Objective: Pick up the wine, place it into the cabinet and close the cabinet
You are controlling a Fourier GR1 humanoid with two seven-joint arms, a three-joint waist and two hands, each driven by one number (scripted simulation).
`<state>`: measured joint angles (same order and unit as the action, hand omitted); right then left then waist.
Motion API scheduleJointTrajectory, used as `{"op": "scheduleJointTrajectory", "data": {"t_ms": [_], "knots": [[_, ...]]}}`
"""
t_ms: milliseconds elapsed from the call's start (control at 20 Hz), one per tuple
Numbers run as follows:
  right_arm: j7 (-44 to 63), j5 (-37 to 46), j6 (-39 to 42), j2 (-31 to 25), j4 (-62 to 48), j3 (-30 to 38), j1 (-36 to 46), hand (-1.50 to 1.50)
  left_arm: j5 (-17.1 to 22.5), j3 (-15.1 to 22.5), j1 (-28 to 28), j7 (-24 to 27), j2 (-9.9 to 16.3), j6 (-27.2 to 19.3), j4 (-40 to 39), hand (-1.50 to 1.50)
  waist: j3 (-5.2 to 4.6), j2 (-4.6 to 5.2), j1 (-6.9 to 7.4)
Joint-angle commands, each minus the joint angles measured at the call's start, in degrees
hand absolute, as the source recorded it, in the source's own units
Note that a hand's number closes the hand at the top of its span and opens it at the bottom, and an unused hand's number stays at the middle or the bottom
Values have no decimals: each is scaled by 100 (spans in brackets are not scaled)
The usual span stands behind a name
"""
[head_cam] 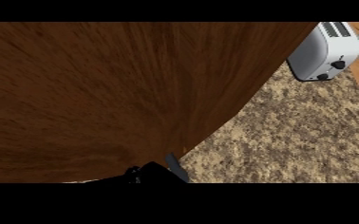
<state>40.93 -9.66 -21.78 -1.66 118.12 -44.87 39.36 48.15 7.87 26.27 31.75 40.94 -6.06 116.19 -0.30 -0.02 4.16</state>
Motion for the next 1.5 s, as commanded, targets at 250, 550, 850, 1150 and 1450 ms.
{"op": "scheduleJointTrajectory", "data": {"t_ms": [250,550,850,1150,1450], "knots": [[-776,-1348,-308,163,-2725,891,2622,150,435,-608,47,-61,125,575,-265,-150,8,53,55],[-1275,-2651,186,165,-4173,1282,3642,150,799,-1056,-339,-429,405,737,-445,-150,10,104,69],[-817,-4176,2084,165,-5010,1338,3620,150,924,-1294,-351,-427,456,912,-507,-150,11,133,118],[-1972,-3639,2364,113,-6426,1827,3736,150,1044,-1684,166,-589,463,978,-219,-150,29,43,-66],[-2951,-3217,2315,-94,-7491,2165,3773,150,1135,-1829,14,-665,459,1181,-513,-150,23,86,-137]]}}
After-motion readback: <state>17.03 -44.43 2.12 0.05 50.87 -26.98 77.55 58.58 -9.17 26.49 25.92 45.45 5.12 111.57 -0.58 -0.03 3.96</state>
